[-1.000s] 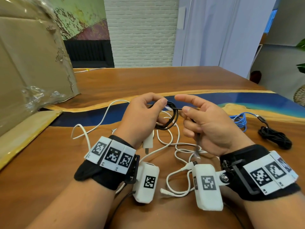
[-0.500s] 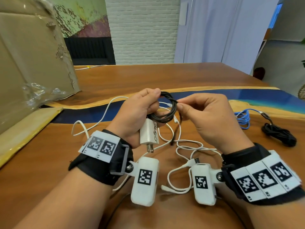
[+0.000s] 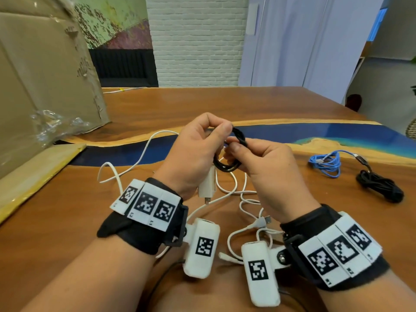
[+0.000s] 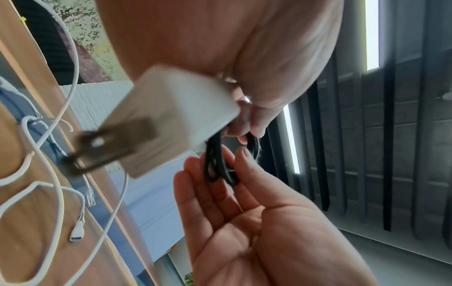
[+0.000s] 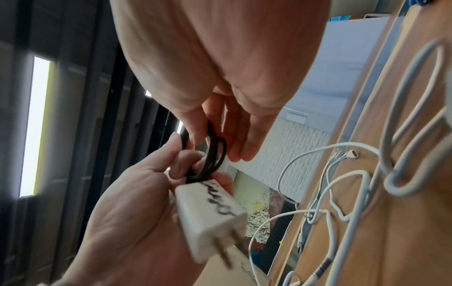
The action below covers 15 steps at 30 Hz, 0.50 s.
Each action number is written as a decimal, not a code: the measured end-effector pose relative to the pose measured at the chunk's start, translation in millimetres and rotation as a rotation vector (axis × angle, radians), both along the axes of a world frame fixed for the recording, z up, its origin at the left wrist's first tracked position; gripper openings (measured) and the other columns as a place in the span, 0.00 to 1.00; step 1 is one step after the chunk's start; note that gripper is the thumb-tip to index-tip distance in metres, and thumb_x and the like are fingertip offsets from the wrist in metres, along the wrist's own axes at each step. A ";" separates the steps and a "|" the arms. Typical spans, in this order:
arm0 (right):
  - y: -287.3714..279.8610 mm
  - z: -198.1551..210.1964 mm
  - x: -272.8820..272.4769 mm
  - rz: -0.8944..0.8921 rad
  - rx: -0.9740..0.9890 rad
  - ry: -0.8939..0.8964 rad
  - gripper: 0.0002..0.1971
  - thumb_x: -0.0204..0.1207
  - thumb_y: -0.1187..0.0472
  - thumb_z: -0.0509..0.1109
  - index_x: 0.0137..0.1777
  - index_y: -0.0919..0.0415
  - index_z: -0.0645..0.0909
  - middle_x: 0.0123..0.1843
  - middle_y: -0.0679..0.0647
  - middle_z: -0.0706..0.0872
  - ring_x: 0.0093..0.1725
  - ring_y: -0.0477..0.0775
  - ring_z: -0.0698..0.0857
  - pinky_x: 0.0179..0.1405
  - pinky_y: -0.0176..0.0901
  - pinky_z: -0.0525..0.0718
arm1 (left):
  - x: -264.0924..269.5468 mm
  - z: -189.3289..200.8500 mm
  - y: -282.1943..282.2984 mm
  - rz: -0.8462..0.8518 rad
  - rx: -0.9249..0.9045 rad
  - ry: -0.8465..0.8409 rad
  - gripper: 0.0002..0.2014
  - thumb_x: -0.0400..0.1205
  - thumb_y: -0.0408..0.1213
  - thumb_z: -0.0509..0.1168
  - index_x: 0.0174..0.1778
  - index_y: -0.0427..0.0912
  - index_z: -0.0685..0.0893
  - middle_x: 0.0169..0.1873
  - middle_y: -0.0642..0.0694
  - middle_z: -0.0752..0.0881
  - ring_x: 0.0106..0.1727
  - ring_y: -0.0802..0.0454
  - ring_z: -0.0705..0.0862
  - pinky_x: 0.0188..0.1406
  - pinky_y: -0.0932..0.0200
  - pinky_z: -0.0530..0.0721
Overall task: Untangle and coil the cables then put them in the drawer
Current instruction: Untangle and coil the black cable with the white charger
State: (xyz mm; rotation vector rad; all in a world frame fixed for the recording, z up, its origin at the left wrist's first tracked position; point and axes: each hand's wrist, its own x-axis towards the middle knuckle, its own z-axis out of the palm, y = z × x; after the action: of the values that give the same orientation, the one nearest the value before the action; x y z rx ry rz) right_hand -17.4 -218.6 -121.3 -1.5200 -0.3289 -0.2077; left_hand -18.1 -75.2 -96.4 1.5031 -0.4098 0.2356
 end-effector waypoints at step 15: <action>-2.6 11.4 -2.7 0.291 0.567 0.124 0.23 0.83 0.73 0.63 0.77 0.56 0.75 0.35 0.55 0.84 0.37 0.52 0.86 0.49 0.48 0.86 | 8.0 -5.0 6.2 -0.086 -0.140 0.222 0.05 0.89 0.38 0.63 0.50 0.43 0.82 0.29 0.49 0.72 0.35 0.49 0.75 0.42 0.51 0.73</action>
State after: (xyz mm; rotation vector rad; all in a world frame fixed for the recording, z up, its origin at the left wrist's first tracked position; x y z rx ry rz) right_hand -20.1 -221.2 -109.9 -0.9071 -0.3521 0.0270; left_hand -10.1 -69.1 -101.4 1.3543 -0.2732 0.0280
